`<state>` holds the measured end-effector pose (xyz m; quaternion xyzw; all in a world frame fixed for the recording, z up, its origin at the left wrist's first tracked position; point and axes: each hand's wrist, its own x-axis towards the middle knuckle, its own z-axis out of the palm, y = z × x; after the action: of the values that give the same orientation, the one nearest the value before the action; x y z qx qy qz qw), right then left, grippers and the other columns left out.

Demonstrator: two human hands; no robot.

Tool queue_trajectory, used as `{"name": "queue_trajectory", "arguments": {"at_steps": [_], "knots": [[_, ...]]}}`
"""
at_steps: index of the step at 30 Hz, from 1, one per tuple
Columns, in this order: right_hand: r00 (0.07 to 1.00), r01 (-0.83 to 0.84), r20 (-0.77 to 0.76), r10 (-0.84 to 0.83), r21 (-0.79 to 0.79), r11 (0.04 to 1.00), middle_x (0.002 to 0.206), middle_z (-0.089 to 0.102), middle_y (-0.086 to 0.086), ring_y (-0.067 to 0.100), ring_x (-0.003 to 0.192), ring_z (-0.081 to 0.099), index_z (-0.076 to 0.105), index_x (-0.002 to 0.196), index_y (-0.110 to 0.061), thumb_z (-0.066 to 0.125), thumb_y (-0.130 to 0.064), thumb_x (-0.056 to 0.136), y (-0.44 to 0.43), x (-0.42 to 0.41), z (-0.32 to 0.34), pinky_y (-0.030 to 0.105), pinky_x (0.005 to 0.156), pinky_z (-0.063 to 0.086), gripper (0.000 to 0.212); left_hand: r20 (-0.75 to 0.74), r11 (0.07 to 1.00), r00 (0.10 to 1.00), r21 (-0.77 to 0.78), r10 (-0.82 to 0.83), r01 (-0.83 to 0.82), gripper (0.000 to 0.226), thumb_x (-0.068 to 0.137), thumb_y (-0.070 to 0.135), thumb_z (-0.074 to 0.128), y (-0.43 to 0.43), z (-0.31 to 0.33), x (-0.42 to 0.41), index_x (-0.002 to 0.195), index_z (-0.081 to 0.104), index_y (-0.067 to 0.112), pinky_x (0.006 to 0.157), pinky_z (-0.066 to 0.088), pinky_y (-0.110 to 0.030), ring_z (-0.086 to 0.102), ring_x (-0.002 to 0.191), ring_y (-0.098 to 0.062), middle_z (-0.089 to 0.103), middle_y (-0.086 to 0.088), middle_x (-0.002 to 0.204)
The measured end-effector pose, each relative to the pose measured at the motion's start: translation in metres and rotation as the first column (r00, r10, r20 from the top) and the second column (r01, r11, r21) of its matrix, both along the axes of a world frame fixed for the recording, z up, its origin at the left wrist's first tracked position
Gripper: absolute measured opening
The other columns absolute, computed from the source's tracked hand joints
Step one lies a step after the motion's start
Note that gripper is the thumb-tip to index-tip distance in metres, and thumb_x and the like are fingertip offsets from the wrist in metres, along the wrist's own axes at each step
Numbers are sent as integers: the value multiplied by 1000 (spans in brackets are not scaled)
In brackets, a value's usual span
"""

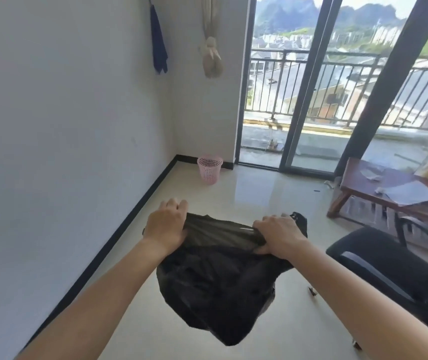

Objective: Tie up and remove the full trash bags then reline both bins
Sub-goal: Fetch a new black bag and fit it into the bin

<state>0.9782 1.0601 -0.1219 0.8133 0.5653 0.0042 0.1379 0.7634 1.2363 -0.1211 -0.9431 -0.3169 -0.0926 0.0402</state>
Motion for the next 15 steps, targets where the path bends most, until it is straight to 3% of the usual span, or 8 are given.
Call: {"name": "queue_trajectory", "arguments": {"at_steps": [4, 6, 12, 15], "knots": [[995, 89, 36, -90, 32, 995, 107, 66, 2, 26, 98, 61, 59, 107, -23, 63, -37, 86, 83, 70, -20, 37, 85, 38, 26, -48, 998, 997, 35, -54, 56, 64, 72, 67, 69, 90, -11, 73, 107, 44, 20, 73, 48, -30, 47, 93, -18, 46, 0, 103], [991, 131, 20, -132, 64, 989, 104, 64, 2, 26, 97, 61, 59, 107, -21, 61, -27, 86, 130, 107, -30, 36, 82, 39, 21, -97, 996, 993, 54, -71, 77, 71, 68, 73, 68, 139, -24, 114, 108, 44, 20, 76, 47, -31, 46, 93, -19, 44, -1, 104], [969, 248, -68, -238, 240, 939, 97, 60, 3, 23, 86, 59, 55, 101, -17, 59, -19, 87, 287, 234, -39, 33, 72, 37, 15, -245, 982, 965, 130, -99, 134, 82, 70, 67, 70, 304, -25, 249, 128, 37, 20, 86, 42, -32, 42, 102, -21, 40, -5, 114], [967, 254, -93, -237, 292, 922, 96, 60, 4, 23, 81, 58, 56, 103, -15, 61, -14, 85, 368, 288, -21, 32, 67, 36, 19, -221, 986, 972, 124, -81, 111, 85, 70, 64, 71, 378, -8, 299, 133, 34, 21, 88, 43, -32, 43, 103, -22, 42, -6, 116]]}}
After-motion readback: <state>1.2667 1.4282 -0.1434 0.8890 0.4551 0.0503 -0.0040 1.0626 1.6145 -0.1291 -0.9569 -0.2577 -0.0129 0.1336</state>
